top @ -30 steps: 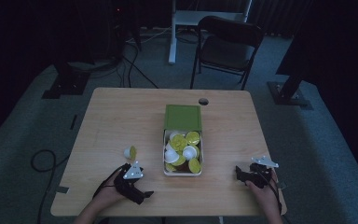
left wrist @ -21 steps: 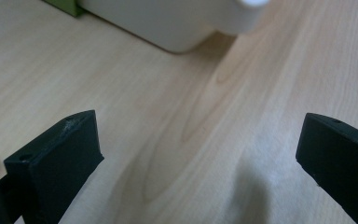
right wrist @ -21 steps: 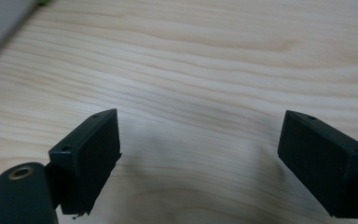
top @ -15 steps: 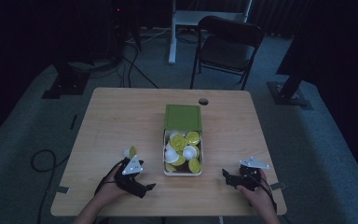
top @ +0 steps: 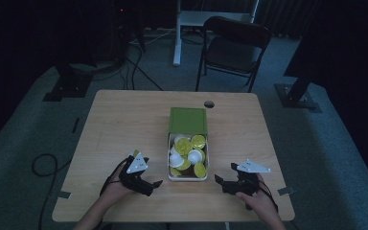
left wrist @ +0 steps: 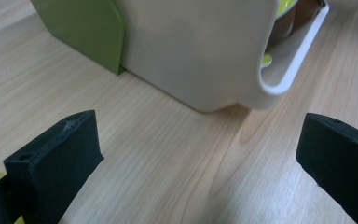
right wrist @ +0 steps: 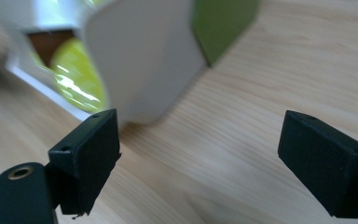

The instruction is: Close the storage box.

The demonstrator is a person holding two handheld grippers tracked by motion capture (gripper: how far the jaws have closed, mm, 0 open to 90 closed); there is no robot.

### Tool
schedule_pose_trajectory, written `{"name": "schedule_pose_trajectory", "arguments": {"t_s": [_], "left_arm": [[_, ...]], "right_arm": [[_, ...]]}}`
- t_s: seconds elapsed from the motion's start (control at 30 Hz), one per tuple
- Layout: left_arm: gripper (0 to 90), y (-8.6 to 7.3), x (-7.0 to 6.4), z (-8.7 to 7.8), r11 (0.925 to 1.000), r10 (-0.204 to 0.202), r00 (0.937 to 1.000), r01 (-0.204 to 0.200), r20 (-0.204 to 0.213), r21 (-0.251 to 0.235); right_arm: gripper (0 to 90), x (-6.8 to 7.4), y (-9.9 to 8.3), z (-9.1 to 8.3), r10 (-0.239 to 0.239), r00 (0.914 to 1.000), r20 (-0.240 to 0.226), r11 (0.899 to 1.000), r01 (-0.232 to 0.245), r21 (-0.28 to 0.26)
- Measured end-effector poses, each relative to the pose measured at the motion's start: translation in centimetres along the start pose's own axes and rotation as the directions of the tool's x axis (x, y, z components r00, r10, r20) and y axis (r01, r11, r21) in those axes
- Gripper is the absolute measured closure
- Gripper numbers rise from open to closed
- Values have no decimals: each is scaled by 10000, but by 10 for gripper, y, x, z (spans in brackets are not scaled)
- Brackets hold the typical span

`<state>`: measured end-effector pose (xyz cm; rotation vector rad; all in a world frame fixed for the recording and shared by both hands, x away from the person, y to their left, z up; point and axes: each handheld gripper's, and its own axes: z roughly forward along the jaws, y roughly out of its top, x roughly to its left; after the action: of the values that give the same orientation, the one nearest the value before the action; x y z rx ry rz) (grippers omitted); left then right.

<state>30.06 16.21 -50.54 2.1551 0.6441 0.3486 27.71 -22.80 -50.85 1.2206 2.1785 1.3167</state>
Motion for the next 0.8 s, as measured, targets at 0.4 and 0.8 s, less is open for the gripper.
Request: {"name": "schedule_pose_trajectory", "arguments": {"t_s": [0.4,0.8], "left_arm": [[0,17,1,8,9999,77,9999,-79,-130,-142],[0,28,8,16,9998,73,9991,-80,-412,-168]], "right_arm": [[123,7,12,10,-193,9978,-641,9995,178,-243],[123,5,19,21,-71,9957,-926,9996,46,-273]]}}
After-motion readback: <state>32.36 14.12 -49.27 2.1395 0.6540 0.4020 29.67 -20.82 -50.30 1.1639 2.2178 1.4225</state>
